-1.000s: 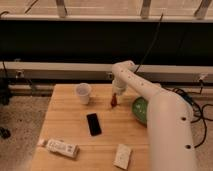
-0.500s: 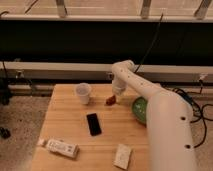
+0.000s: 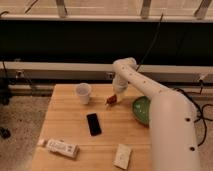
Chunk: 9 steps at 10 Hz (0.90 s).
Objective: Place the pepper on the white sponge
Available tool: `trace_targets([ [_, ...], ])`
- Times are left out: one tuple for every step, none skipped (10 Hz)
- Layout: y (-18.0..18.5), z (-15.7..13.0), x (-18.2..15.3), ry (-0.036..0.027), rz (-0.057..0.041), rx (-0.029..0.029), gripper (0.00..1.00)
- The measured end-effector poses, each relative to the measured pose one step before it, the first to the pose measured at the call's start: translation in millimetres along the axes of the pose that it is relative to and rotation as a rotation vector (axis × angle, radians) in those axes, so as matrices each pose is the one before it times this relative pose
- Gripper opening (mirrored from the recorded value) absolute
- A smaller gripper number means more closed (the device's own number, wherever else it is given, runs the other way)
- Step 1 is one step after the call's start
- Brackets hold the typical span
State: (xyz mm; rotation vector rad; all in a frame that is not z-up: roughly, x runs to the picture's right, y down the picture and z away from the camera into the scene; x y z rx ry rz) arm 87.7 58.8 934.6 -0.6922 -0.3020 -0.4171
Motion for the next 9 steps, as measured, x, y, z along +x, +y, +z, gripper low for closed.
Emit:
trace_targets([
  [3.2,-4.0,-1.74,-0.00719,0.00024,-0.00387,0.0],
  [2.96,-4.24,0.03,-0.00267,0.00107,-0.00091,0.0],
  [4.32,-1.75,-0.45,-0.00537,0.00099,-0.00398,0.0],
  [2.83,-2.7,-1.59,-0.00059,-0.00289,-0.00067,0.0],
  [2.56,-0.93,-0.79,-0.00017,-0.00016,-0.00219,0.0],
  [2.95,-2.02,-1.73,-0.00087,0.00041,-0.00126,0.0],
  [6.1,-2.48,-2.64,-0.00139,0.00109,-0.00399,0.0],
  [2.83,-1.01,-0.96,-0.0006,0.00059,-0.00057,0.0],
  [2.03,-0.78,-1.21,0.00003,-0.00109,0.00173,0.0],
])
